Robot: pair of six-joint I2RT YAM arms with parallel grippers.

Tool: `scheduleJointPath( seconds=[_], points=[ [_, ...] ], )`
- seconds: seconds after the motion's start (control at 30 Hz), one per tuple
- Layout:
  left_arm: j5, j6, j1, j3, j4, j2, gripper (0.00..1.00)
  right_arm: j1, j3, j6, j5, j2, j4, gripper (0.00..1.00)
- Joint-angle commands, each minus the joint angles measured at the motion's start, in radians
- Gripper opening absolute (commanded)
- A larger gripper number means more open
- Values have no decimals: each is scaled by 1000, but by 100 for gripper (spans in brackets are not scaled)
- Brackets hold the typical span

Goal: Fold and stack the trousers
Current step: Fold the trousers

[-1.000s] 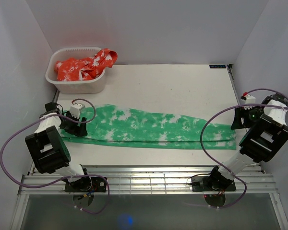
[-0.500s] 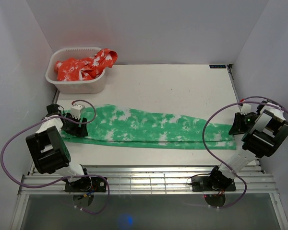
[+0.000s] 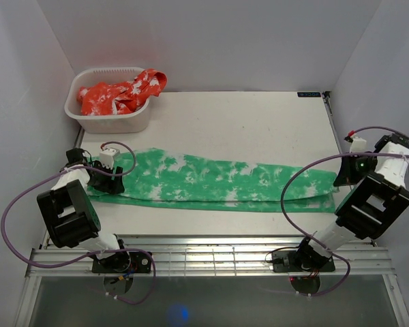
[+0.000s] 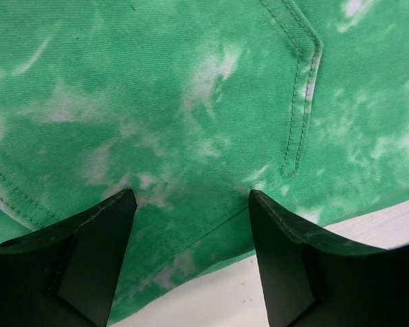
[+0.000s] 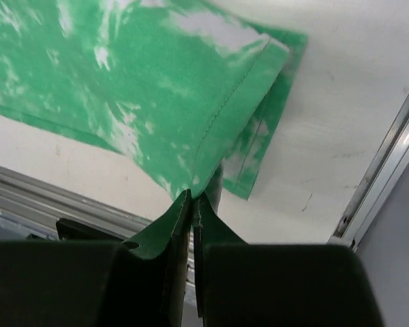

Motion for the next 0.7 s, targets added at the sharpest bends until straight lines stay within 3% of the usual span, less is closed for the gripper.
scheduleJointPath(
  seconds=[0.0,0.13,0.23,0.4,0.53,0.67],
  points=[
    [-83,0,12,-10,13,28,79,-36,-139,-58,125,-19,21,8],
    [-47,26,29,31,-33,12,76,-67,-227,-41,193,45,175,8],
    [65,152,50,66,-182,-30,70,-67,-235,-8,213,124,253,8],
    [279,525,37,117,-397,-217,63,-67,-216,23,200,187,279,8],
    [307,669,-34,100,-470,-305,52,-67,-207,20,196,176,279,8],
    [258,677,-188,45,-418,-324,49,-67,-177,20,164,165,252,8]
  ],
)
